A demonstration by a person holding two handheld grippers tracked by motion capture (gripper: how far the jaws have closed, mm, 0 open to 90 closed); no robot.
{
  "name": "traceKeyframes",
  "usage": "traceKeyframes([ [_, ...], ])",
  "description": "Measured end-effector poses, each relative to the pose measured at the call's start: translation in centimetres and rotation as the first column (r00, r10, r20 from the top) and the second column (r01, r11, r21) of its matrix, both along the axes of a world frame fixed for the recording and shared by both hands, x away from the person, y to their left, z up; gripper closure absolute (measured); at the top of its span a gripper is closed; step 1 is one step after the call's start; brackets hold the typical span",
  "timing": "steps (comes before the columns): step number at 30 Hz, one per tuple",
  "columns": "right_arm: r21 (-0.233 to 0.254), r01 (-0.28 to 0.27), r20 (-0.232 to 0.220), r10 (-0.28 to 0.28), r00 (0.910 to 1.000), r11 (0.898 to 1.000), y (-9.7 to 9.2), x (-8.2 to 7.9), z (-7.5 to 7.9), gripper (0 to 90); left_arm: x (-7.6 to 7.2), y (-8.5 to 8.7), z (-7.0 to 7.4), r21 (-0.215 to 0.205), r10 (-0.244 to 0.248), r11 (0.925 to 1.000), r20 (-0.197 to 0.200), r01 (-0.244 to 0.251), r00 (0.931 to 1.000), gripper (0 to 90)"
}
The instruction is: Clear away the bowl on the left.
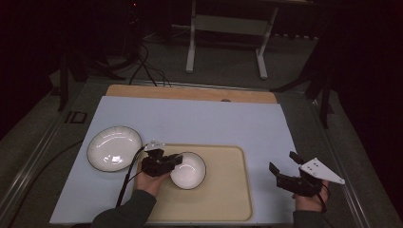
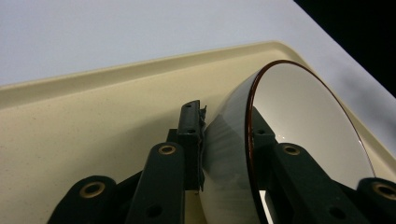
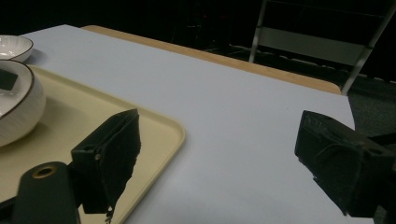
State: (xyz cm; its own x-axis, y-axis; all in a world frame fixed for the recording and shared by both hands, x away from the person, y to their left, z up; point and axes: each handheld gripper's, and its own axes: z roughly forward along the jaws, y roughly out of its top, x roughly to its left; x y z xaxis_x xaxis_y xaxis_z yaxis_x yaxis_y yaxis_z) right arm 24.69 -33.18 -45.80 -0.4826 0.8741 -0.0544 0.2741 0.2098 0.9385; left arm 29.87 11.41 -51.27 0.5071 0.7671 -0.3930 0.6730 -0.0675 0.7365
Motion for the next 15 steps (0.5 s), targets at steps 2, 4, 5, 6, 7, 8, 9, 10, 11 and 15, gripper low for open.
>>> traceKeyframes([
  [2, -0.001, -0.001, 0.0, 0.001, 1.0, 1.0, 0.0, 0.01, -0.01, 14.0, 0.07, 0.02, -0.1, -0.007, 0.003, 1.0, -0.002, -0.003, 1.0, 74.8],
  [4, -0.001, -0.001, 0.0, 0.001, 1.0, 1.0, -0.04, 0.02, 0.0, 14.0, 0.09, -0.08, -0.29, -0.009, 0.021, 0.9997, -0.001, -0.021, 0.9998, 74.7],
  [5, -0.001, 0.0, 0.0, 0.0, 1.0, 1.0, -0.05, 0.01, -0.01, 14.0, 0.09, -0.08, -0.29, -0.009, 0.021, 0.9997, -0.001, -0.021, 0.9998, 74.6],
  [6, 0.001, 0.0, 0.0, 0.0, 1.0, 1.0, -0.06, 0.0, -0.01, 14.0, 0.08, -0.17, -0.36, 0.002, 0.035, 0.9994, 0.004, -0.035, 0.9994, 74.3],
  [7, 0.0, 0.0, 0.0, 0.0, 1.0, 1.0, -0.06, 0.01, -0.01, 14.0, 0.11, -0.17, -0.38, 0.011, 0.036, 0.9993, 0.002, -0.036, 0.9993, 72.5],
  [8, 0.0, 0.0, 0.0, 0.0, 1.0, 1.0, -0.05, 0.01, -0.01, 14.0, 0.19, -0.21, -0.52, 0.033, 0.046, 0.9984, -0.009, -0.046, 0.9989, 70.1],
  [9, -0.001, -0.001, 0.0, 0.001, 1.0, 1.0, -0.03, 0.01, -0.01, 14.0, 0.28, -0.22, -0.7, 0.045, 0.046, 0.998, -0.019, -0.045, 0.9988, 67.8],
  [10, -0.001, -0.001, -0.002, 0.001, 1.0, 1.0, 0.0, 0.0, -0.01, 14.0, 0.28, -0.22, -0.7, 0.045, 0.046, 0.998, -0.019, -0.045, 0.9988, 65.0],
  [11, -0.001, 0.0, -0.001, 0.0, 1.0, 1.0, 0.01, -0.01, 0.0, 14.0, 0.46, -0.12, -0.96, 0.041, 0.044, 0.9982, -0.034, -0.043, 0.9984, 61.3],
  [15, -0.001, 0.0, 0.0, 0.0, 1.0, 1.0, -0.03, -0.01, 0.0, 14.0, 0.63, 0.04, -1.06, 0.051, 0.061, 0.997, -0.044, -0.059, 0.9972, 51.0],
])
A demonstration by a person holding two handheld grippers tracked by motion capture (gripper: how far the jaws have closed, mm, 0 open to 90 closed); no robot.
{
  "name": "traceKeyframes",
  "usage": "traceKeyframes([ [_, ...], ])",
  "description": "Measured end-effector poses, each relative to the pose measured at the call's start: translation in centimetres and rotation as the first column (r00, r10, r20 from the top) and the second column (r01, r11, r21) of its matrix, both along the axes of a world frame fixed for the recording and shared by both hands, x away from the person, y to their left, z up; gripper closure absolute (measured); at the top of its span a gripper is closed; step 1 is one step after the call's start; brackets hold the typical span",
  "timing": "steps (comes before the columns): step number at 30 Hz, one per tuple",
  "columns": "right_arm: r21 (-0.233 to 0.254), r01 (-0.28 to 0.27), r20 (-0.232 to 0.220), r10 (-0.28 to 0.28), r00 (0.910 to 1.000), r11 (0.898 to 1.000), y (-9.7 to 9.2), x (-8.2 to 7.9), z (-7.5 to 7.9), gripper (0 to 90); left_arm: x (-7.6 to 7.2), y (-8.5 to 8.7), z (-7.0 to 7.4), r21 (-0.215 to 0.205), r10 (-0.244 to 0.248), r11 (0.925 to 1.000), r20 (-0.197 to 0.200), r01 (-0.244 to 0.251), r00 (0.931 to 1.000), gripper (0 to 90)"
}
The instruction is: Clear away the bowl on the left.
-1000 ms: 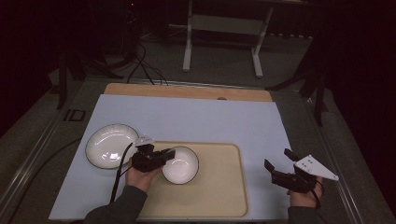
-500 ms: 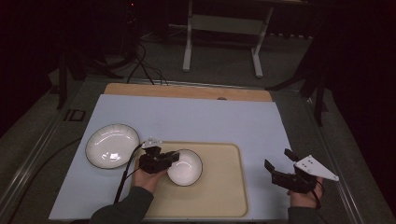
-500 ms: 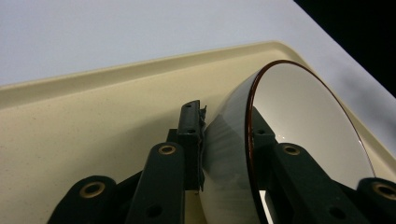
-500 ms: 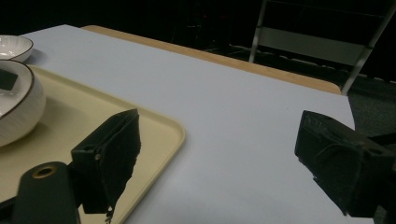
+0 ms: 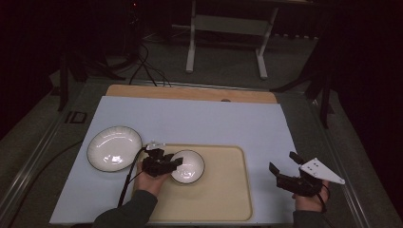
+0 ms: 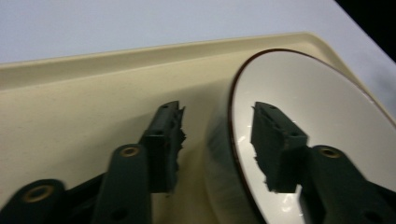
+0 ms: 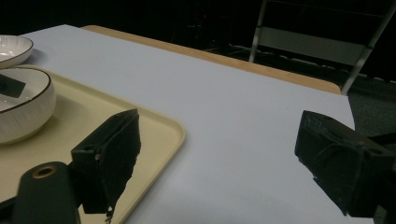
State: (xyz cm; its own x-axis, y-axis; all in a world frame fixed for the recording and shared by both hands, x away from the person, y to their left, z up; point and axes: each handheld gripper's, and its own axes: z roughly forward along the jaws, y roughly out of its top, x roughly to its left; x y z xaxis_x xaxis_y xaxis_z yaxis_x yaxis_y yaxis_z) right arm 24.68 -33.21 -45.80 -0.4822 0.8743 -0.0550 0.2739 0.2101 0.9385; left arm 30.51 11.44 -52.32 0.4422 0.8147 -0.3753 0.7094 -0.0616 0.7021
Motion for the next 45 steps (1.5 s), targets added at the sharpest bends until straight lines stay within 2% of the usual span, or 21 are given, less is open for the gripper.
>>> traceKeyframes([
  [4, 0.0, -0.001, 0.001, 0.001, 1.0, 1.0, 0.0, 0.0, 0.0, 14.0, 0.0, 0.0, 0.1, 0.015, 0.011, 0.9998, 0.003, -0.011, 0.9999, 47.1],
  [13, 0.002, -0.001, 0.002, 0.001, 1.0, 1.0, -0.1, 0.0, 0.0, 14.0, -0.3, 0.3, 0.9, 0.032, 0.018, 0.9993, 0.038, -0.019, 0.9991, 43.5],
  [16, 0.002, 0.0, 0.001, 0.0, 1.0, 1.0, -0.1, 0.0, 0.0, 14.0, -0.4, 0.6, 1.4, 0.036, 0.027, 0.9989, 0.057, -0.029, 0.998, 42.9],
  [20, 0.002, -0.001, 0.002, 0.001, 1.0, 1.0, -0.1, 0.0, 0.0, 14.0, -0.7, 0.9, 2.3, 0.036, 0.036, 0.9986, 0.105, -0.04, 0.9938, 42.5],
  [21, 0.002, -0.001, 0.002, 0.001, 1.0, 1.0, -0.1, 0.0, 0.0, 14.0, -0.7, 0.9, 2.3, 0.036, 0.036, 0.9986, 0.105, -0.04, 0.9938, 42.5],
  [26, 0.004, -0.002, 0.004, 0.002, 1.0, 1.0, -0.1, 0.0, 0.0, 14.0, -1.1, 1.4, 3.3, 0.054, 0.038, 0.9974, 0.161, -0.047, 0.9861, 42.2],
  [27, 0.004, -0.001, 0.003, 0.001, 1.0, 1.0, -0.1, 0.0, 0.0, 14.0, -1.3, 1.4, 3.5, 0.062, 0.044, 0.9966, 0.179, -0.055, 0.9829, 42.2],
  [28, 0.004, -0.001, 0.003, 0.001, 1.0, 1.0, -0.1, 0.0, 0.0, 14.0, -1.3, 1.4, 3.5, 0.062, 0.044, 0.9966, 0.179, -0.055, 0.9829, 42.2],
  [29, 0.005, -0.002, 0.003, 0.002, 1.0, 1.0, -0.1, 0.0, 0.0, 14.0, -1.5, 1.5, 3.9, 0.083, 0.047, 0.9944, 0.212, -0.066, 0.9761, 42.2],
  [31, 0.005, -0.002, 0.003, 0.002, 1.0, 1.0, -0.1, 0.0, 0.0, 14.0, -1.5, 1.5, 3.9, 0.083, 0.047, 0.9944, 0.212, -0.066, 0.9761, 42.2],
  [32, 0.005, -0.002, 0.003, 0.002, 1.0, 1.0, -0.1, 0.0, 0.0, 14.0, -1.8, 1.6, 4.6, 0.104, 0.038, 0.9923, 0.254, -0.067, 0.9664, 42.2],
  [36, 0.005, -0.001, 0.004, 0.001, 1.0, 1.0, -0.1, 0.0, 0.0, 14.0, -2.3, 2.2, 5.5, 0.122, 0.029, 0.99, 0.305, -0.069, 0.9519, 42.1],
  [37, 0.005, -0.001, 0.004, 0.001, 1.0, 1.0, -0.1, 0.0, 0.0, 14.0, -2.3, 2.2, 5.5, 0.122, 0.029, 0.99, 0.305, -0.069, 0.9519, 42.1],
  [45, 0.005, -0.001, 0.003, 0.001, 1.0, 1.0, -0.1, 0.0, 0.0, 14.0, -2.3, 4.5, 6.8, 0.118, 0.046, 0.9888, 0.346, -0.092, 0.9373, 41.9],
])
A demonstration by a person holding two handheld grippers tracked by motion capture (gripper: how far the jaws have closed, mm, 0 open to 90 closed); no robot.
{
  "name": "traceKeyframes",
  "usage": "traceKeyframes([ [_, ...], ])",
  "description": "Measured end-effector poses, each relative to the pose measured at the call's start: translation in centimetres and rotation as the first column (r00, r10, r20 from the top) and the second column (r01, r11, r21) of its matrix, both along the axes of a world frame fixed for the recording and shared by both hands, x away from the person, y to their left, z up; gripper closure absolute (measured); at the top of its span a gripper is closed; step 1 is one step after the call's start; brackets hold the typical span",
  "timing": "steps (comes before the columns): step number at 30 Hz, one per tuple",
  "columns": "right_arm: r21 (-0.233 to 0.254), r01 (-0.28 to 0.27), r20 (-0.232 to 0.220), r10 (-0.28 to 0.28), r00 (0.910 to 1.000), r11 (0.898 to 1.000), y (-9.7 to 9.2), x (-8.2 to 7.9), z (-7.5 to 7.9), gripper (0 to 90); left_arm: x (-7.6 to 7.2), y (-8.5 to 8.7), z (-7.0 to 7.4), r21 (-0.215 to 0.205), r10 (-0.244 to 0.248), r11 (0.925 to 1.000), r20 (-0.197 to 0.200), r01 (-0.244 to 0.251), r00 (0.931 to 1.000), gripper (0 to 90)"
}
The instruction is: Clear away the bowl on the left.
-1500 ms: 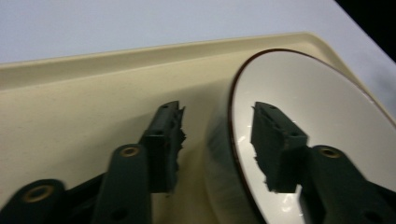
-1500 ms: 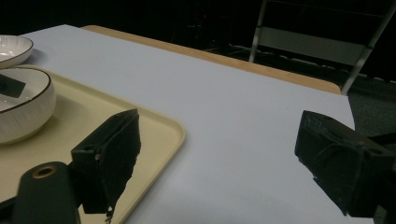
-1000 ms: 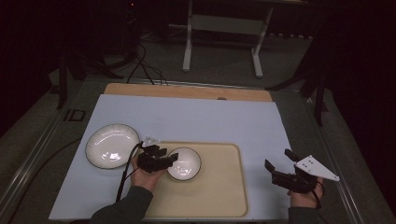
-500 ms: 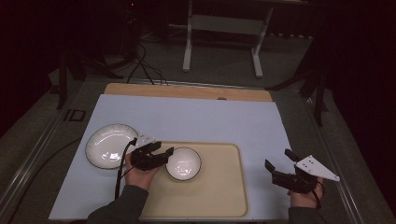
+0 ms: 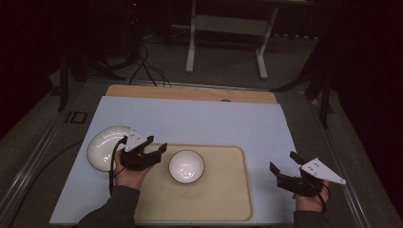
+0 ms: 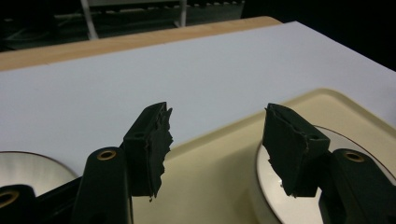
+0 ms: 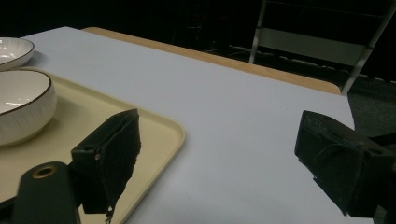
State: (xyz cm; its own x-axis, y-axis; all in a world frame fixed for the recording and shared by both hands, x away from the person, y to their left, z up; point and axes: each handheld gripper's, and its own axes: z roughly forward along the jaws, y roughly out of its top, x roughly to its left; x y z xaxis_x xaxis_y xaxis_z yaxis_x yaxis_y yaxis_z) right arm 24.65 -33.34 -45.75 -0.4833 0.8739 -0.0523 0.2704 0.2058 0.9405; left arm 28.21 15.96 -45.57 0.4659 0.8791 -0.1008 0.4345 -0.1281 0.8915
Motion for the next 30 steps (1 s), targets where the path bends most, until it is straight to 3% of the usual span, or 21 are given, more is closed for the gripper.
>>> traceKeyframes([
  [5, 0.002, 0.0, 0.001, 0.0, 1.0, 1.0, 0.0, 0.0, 0.0, 14.0, -0.2, 2.2, 0.7, -0.032, 0.045, 0.9985, 0.028, -0.044, 0.9986, 41.3],
  [10, 0.002, 0.001, 0.002, -0.001, 1.0, 1.0, 0.0, 0.0, 0.0, 14.0, -0.4, 4.6, 1.0, -0.035, 0.086, 0.9958, 0.053, -0.085, 0.9948, 39.0],
  [13, 0.003, 0.001, 0.002, -0.001, 1.0, 1.0, 0.0, 0.0, 0.0, 14.0, -0.5, 6.5, 1.0, -0.065, 0.132, 0.9896, 0.059, -0.129, 0.9894, 38.9],
  [16, 0.003, 0.002, 0.002, -0.002, 1.0, 1.0, -0.1, 0.0, 0.0, 14.0, -0.6, 7.0, 1.1, -0.071, 0.141, 0.9882, 0.06, -0.136, 0.9883, 38.9],
  [17, 0.003, 0.002, 0.002, -0.002, 1.0, 1.0, -0.1, 0.0, 0.0, 14.0, -0.8, 8.1, 1.0, -0.085, 0.159, 0.9846, 0.067, -0.153, 0.9851, 38.8],
  [21, 0.005, 0.004, 0.001, -0.004, 1.0, 1.0, -0.1, -0.1, 0.0, 14.0, -1.1, 9.2, 0.8, -0.096, 0.166, 0.9826, 0.071, -0.159, 0.9836, 38.6],
  [30, 0.005, 0.004, 0.002, -0.004, 1.0, 1.0, -0.1, -0.1, 0.1, 14.0, -1.9, 11.0, 0.6, -0.074, 0.186, 0.981, 0.102, -0.179, 0.9772, 38.4],
])
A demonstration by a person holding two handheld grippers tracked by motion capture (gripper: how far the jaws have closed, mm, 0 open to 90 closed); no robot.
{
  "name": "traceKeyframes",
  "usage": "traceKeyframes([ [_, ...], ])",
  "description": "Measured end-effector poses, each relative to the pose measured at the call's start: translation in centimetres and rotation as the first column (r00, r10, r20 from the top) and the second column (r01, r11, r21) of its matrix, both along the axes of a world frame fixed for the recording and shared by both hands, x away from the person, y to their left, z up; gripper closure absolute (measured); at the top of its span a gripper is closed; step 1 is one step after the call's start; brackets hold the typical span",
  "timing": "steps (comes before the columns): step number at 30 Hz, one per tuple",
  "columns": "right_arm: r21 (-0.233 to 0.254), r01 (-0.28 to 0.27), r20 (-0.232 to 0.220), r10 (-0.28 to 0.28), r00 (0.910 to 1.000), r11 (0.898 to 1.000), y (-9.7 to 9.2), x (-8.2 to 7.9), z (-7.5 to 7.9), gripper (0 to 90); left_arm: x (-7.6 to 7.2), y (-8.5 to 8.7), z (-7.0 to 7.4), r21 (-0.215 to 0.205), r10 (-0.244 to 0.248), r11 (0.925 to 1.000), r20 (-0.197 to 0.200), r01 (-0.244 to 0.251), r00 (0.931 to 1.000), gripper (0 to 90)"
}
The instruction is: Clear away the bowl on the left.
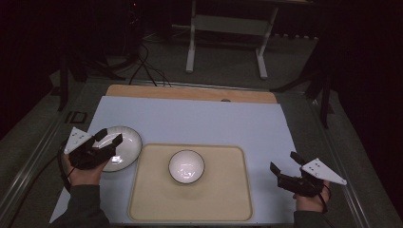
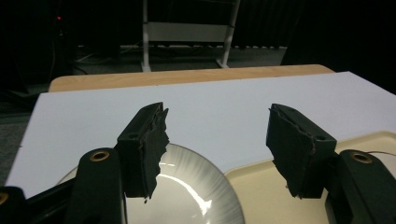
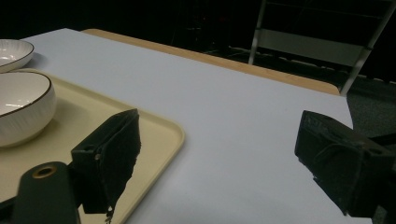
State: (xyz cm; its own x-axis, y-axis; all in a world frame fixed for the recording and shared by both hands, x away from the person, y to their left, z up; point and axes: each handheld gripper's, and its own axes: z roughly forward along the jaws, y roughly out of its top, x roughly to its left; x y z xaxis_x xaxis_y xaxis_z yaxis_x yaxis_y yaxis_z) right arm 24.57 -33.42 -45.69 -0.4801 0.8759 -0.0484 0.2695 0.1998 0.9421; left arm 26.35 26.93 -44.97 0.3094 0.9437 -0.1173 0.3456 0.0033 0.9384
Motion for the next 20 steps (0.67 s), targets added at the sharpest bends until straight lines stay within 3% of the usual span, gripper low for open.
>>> traceKeyframes([
  [13, 0.0, 0.002, 0.001, -0.002, 1.0, 1.0, 0.0, 0.0, 0.0, 14.0, -0.9, 1.1, -0.5, 0.063, 0.056, 0.9964, 0.005, -0.056, 0.9984, 38.3],
  [20, -0.005, 0.0, -0.001, 0.0, 1.0, 1.0, 0.1, 0.1, -0.1, 14.0, -0.9, 1.5, -0.6, 0.05, 0.077, 0.9957, 0.01, -0.078, 0.997, 38.2],
])
